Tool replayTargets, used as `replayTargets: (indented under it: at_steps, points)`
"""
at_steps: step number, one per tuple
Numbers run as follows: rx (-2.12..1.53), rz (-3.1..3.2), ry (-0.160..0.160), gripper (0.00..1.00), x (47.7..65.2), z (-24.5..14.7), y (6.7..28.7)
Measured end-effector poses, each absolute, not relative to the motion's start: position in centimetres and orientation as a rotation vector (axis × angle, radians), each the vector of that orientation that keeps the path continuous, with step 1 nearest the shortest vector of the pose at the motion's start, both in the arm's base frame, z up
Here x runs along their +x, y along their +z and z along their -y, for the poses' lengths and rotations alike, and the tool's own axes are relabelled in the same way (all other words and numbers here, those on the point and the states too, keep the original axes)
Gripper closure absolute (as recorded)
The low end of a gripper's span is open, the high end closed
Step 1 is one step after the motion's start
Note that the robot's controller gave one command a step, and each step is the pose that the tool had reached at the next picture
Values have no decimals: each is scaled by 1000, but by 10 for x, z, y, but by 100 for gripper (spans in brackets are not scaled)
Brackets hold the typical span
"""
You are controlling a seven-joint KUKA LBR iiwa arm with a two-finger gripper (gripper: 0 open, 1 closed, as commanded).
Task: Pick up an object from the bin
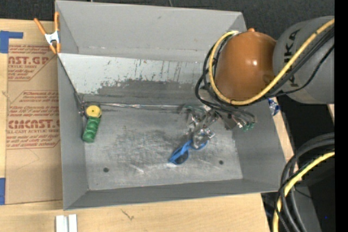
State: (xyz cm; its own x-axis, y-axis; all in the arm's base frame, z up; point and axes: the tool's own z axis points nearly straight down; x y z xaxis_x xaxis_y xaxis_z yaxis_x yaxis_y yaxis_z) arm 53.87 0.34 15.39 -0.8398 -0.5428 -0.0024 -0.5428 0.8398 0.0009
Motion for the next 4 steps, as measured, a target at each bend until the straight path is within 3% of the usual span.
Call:
replayTargets:
  at_steps: [4]
  points:
    - [-888, -3011, 3, 100, 539, -3, 154]
